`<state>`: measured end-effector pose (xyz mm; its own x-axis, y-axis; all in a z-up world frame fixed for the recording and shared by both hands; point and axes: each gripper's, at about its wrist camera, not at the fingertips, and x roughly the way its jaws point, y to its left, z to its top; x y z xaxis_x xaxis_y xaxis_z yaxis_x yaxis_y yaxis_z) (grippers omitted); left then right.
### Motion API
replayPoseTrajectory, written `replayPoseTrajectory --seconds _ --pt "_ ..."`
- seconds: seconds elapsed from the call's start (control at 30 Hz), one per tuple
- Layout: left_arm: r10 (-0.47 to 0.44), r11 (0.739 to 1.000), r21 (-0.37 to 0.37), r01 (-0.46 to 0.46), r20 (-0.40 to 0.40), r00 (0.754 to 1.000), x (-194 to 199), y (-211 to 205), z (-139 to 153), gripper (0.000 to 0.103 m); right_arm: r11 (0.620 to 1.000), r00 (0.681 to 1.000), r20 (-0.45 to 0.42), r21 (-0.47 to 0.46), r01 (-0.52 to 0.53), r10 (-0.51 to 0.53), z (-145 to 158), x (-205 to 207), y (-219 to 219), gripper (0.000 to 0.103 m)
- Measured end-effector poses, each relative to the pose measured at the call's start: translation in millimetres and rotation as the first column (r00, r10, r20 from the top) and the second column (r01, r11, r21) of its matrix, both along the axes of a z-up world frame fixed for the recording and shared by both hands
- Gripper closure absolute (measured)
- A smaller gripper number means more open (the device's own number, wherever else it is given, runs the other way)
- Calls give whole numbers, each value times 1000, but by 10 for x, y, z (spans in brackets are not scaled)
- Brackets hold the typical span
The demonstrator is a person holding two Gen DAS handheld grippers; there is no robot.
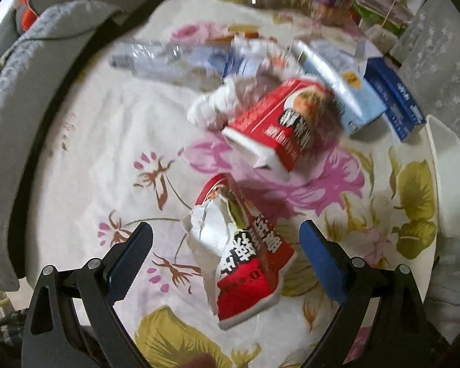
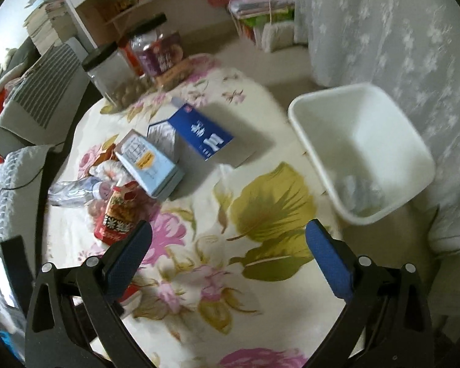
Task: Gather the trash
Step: 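Close the left tool on the torn red snack bag while the right tool returns to the table, then close the right tool on the red noodle package while the left tool lifts its bag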
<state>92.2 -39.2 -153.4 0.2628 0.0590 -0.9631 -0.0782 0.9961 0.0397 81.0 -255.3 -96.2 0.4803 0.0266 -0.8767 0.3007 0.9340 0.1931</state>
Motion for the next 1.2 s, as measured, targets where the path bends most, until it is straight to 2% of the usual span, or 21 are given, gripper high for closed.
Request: replayPoseTrajectory --seconds 0.07,0.13,0.2,0.23,0.37,0.47,0.53,0.67,0.77,0.9,1.07,1.2 --pt "-2 1000 -23 1 -23 1000 19 45 -71 21 999 1000 -10 -13 -30 30 -31 46 89 7" --pt "-8 998 -65 4 -57 998 28 78 -141 39 997 998 -16 -31 -69 68 -55 105 190 7" --pt "-16 994 -111 7 -80 997 19 138 -187 46 994 994 -29 -25 -110 109 -101 163 308 7" --pt "-19 993 -118 11 -72 997 13 162 -175 55 992 991 -40 -8 -126 125 -122 193 345 7" --pt "-7 987 -160 0 -41 999 -36 373 -45 58 982 982 -78 85 -167 173 -237 325 530 7" --pt "21 989 -146 -23 -13 1000 -63 562 44 59 976 978 -92 132 -175 188 -295 430 673 7" --pt "54 985 -163 -54 -4 999 -83 721 93 59 971 976 -103 168 -173 191 -343 503 779 7" --pt "110 985 -143 -101 60 992 -57 1015 262 59 955 973 -114 246 -166 199 -441 616 989 7" --pt "131 983 -140 -119 85 988 -47 1180 322 59 959 977 -115 239 -150 181 -521 702 1129 9" --pt "141 982 -137 -128 91 986 1 1214 305 59 959 976 -137 251 -129 167 -693 822 1213 17" --pt "148 982 -131 -135 93 985 16 1280 268 59 961 971 -147 232 -152 189 -841 910 1323 37" --pt "158 982 -126 -144 111 981 17 1334 294 59 962 966 -124 183 -204 228 -812 877 1401 61"
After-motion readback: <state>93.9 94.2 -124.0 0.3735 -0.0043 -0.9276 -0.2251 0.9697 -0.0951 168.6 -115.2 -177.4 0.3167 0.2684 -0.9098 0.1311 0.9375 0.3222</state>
